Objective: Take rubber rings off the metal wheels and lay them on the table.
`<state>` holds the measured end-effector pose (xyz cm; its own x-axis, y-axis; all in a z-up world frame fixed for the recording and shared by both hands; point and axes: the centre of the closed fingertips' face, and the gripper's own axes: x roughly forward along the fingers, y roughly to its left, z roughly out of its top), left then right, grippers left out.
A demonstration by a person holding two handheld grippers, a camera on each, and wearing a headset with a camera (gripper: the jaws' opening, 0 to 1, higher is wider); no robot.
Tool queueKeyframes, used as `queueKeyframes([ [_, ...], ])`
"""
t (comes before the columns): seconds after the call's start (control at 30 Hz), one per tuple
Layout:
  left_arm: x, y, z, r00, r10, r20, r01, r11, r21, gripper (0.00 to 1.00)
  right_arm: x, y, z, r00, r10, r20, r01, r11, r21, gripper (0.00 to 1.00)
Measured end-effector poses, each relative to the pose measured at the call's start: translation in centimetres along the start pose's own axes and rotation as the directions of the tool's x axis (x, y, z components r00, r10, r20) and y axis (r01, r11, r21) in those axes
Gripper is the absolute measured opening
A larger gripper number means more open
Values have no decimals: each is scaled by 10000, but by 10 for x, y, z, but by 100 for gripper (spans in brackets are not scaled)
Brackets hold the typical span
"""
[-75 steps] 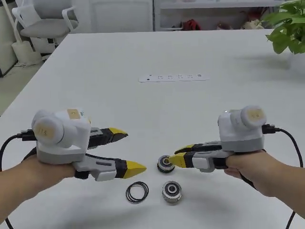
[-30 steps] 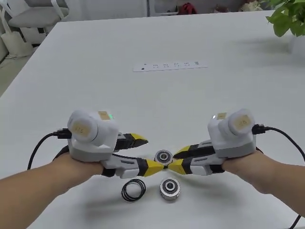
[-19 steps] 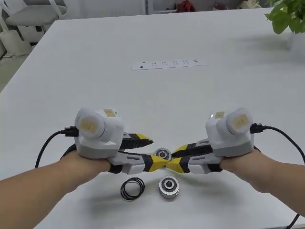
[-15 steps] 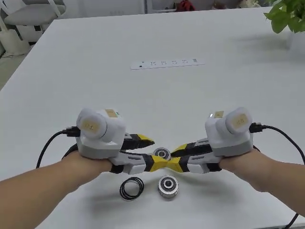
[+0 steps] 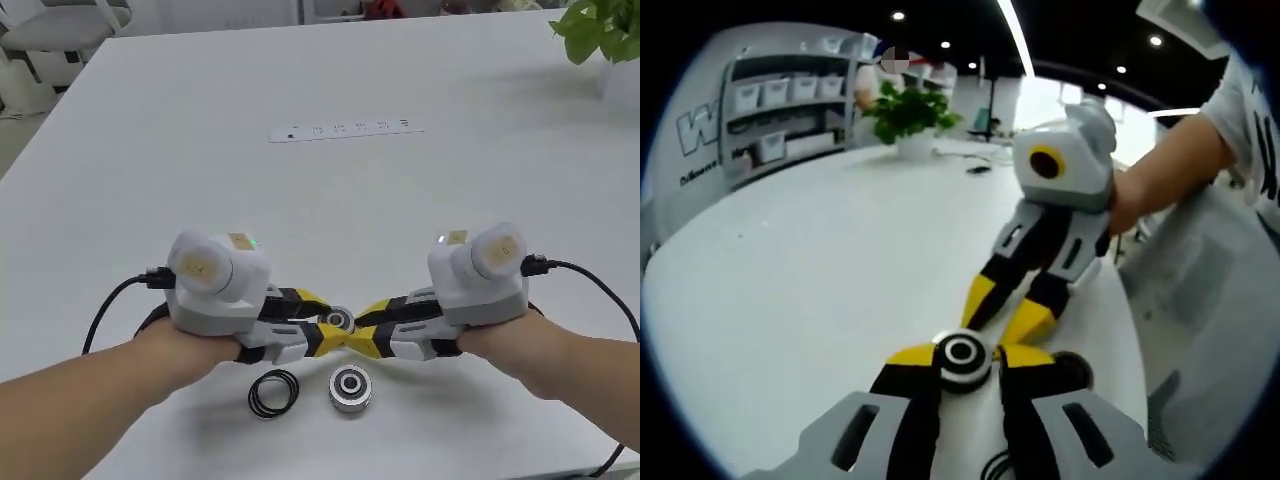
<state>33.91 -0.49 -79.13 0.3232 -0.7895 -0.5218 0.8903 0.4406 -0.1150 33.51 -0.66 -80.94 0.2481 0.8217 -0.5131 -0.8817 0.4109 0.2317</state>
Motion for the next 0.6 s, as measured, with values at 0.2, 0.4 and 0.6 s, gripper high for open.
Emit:
queueKeyframes([
  [0.2, 4, 5, 4, 9995, 291, 116, -299, 9966, 768, 16, 0, 0, 0, 10000, 5, 28, -5, 10000, -1, 15],
  [0.4, 1, 4, -2, 9993, 367, -38, -364, 9969, 704, 15, 0, 0, 0, 10000, -6, 48, 6, 10000, 8, 15],
  [0.6, 1, 4, -3, 9987, 494, 76, -499, 9951, 853, 14, 1, 0, 0, 10000, -39, 90, 38, 10000, 90, 15],
])
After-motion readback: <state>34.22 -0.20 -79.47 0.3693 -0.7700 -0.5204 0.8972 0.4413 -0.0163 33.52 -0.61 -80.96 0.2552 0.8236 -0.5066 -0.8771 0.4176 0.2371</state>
